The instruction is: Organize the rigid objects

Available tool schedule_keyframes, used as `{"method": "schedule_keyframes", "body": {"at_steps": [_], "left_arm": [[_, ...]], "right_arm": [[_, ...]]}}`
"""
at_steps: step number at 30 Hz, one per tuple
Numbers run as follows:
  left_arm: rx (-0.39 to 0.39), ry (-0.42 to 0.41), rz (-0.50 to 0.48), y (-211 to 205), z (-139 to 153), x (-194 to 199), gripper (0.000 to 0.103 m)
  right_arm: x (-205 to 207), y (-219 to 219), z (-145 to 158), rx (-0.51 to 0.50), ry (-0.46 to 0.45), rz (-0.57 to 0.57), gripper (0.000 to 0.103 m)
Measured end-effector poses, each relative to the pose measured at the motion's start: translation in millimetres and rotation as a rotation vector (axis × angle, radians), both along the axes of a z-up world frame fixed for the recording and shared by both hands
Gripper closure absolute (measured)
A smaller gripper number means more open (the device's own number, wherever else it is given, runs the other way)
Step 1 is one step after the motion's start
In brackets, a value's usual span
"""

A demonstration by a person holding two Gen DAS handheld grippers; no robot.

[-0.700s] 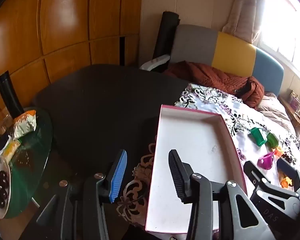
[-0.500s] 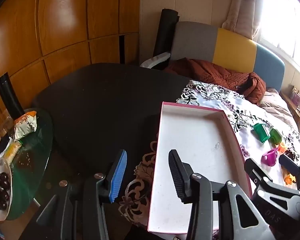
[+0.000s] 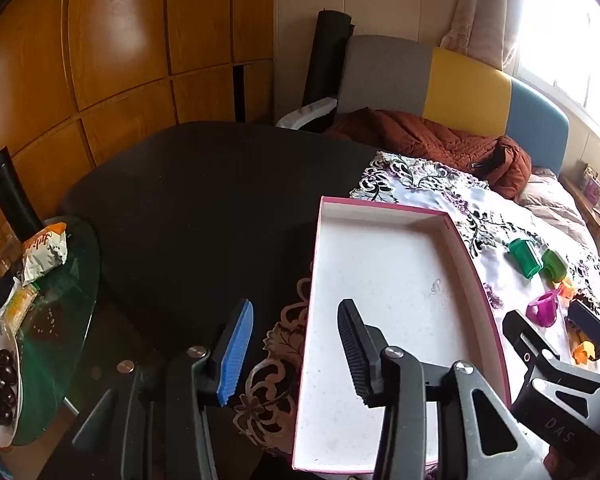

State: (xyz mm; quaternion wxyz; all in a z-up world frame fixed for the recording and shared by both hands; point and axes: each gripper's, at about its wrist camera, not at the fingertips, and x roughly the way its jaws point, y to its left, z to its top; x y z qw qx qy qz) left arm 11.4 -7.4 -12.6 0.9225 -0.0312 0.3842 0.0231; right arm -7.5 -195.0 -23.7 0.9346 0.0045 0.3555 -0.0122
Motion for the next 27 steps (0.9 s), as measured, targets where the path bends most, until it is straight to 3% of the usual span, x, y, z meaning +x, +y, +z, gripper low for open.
{"method": "schedule_keyframes", "body": {"at_steps": [27], "left_arm": [[0.025,0.017,-0.073,-19.5,-3.1,2.2,0.058]], "right_arm": [[0.9,-16.7,0.1,0.002,-0.014,-0.013,0.000]]}}
